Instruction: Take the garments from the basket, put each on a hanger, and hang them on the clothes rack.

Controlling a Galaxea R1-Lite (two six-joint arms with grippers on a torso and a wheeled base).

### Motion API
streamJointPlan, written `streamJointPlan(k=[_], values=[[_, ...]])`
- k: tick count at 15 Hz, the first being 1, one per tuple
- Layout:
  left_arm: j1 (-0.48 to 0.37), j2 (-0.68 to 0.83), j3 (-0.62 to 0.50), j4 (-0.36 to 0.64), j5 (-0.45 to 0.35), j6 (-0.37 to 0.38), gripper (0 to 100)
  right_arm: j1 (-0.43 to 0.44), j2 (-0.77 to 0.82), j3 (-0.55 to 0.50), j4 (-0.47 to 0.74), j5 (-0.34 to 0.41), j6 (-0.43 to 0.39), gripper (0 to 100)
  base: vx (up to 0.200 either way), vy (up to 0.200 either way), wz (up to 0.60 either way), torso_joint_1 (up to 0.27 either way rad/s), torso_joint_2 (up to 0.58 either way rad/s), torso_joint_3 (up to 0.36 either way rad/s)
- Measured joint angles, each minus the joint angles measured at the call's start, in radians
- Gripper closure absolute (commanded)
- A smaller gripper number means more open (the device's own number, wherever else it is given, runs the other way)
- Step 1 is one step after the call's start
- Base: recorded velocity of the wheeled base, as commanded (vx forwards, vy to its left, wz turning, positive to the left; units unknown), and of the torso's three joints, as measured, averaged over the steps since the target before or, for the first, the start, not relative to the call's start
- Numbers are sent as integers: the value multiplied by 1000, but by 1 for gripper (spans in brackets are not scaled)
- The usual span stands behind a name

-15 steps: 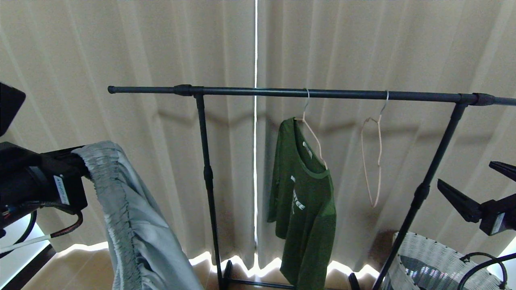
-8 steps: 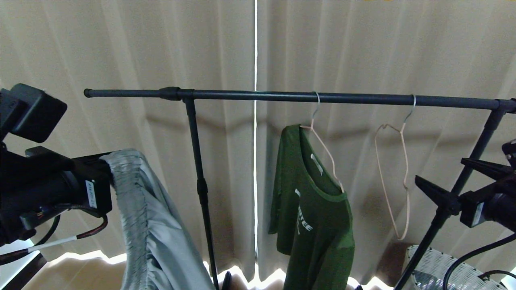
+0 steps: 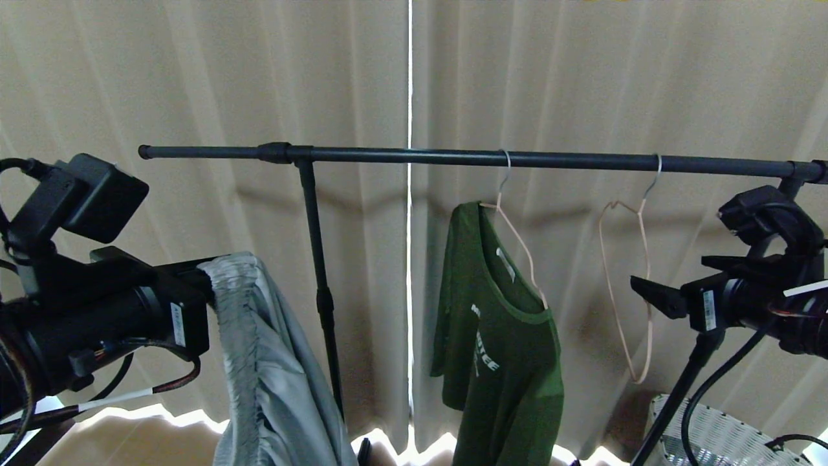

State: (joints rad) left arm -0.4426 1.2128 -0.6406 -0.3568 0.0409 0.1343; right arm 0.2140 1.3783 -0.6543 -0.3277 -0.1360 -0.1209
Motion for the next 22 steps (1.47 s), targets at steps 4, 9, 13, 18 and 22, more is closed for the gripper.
streamJointPlan(k=[4, 9, 13, 18, 22], values=[[1, 2, -6, 0, 0, 1, 100, 44, 69, -168, 235, -72, 161, 0, 0, 0, 0, 0, 0, 0], [0, 0, -4, 0, 0, 2, 100, 67, 161, -225, 276, -206, 289, 0, 0, 0, 0, 0, 0, 0], [-1, 0, -1, 0, 0, 2, 100, 79, 197, -226, 276, -227, 353, 0, 0, 0, 0, 0, 0, 0], [-1, 0, -2, 0, 0, 4, 100, 98, 204, -226, 276, -239, 373, 0, 0, 0, 0, 0, 0, 0], [-1, -1, -3, 0, 1, 4, 100, 97, 206, -222, 276, -239, 373, 100, 0, 0, 0, 0, 0, 0]])
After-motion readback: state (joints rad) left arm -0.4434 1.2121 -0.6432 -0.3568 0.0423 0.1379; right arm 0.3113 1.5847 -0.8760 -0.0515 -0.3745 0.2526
